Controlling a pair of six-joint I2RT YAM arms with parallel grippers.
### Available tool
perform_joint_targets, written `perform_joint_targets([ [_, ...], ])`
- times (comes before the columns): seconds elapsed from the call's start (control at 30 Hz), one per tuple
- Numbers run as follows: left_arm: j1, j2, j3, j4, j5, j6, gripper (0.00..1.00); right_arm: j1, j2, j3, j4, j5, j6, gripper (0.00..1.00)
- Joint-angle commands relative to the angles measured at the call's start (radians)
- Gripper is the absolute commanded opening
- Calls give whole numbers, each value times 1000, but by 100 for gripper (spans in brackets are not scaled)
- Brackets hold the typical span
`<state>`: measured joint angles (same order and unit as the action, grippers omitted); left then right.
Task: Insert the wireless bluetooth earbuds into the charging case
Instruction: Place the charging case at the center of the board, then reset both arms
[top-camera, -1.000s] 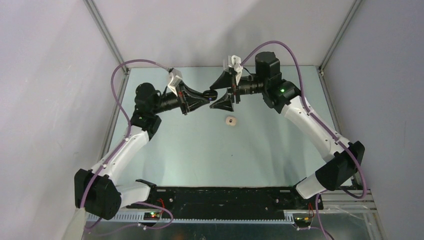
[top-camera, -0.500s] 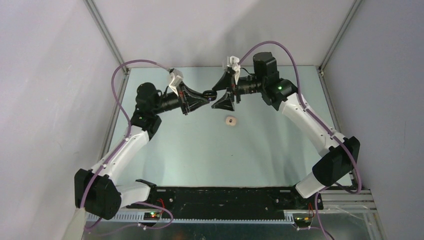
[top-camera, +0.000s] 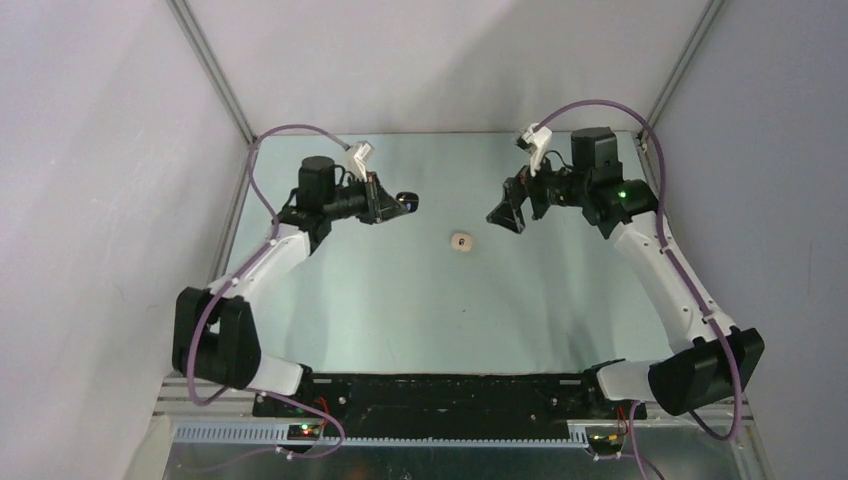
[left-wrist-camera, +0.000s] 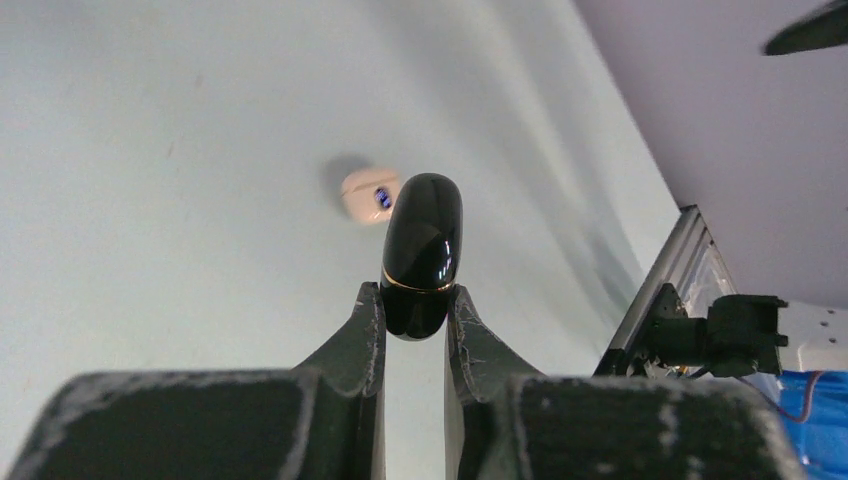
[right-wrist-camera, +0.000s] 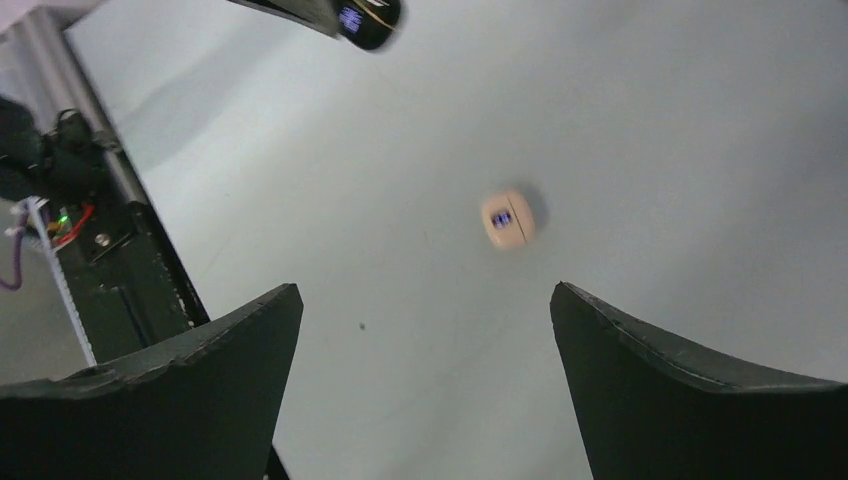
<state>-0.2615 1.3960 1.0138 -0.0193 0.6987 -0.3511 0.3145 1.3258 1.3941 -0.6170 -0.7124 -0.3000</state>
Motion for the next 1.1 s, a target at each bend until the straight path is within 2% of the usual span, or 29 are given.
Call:
perform_joint_targets([
  [0.0,32,77,23,-107,-53,-41,0,-85,-20,-19,-165,199,130,99],
  [0.17,41,208,41,-120,-46,-35,0,-197,-13,-23,-193,239,188,99],
  [0.3,39,318,61,-120,-35,-18,0,-202,-30,-51,-151,410,244,99],
  [0.47,8,433,88,-119,-33,1,0,-204,-47,-53,-189,460,264,99],
  [0.6,-19,488,104,-138,-71,12,6,-202,-52,-53,-200,503,295,99],
  [0.67,-24,502,121,-175,-108,23,26,-203,-53,-53,-193,523,322,99],
  [0.7,-23,499,126,-192,-167,25,46,-204,-51,-53,-184,532,331,99],
  [0.73,-22,492,134,-222,-197,27,56,-203,-49,-53,-178,537,333,99],
  [0.77,-16,474,134,-233,-240,30,71,-203,-46,-53,-168,535,334,99],
  [0.83,2,423,124,-257,-281,34,84,-203,-42,-52,-152,529,333,99],
  [0.9,21,353,112,-272,-322,32,90,-197,-35,-43,-144,541,314,99],
  [1.07,40,165,130,-312,-465,100,99,-207,-51,-27,-125,637,283,99],
])
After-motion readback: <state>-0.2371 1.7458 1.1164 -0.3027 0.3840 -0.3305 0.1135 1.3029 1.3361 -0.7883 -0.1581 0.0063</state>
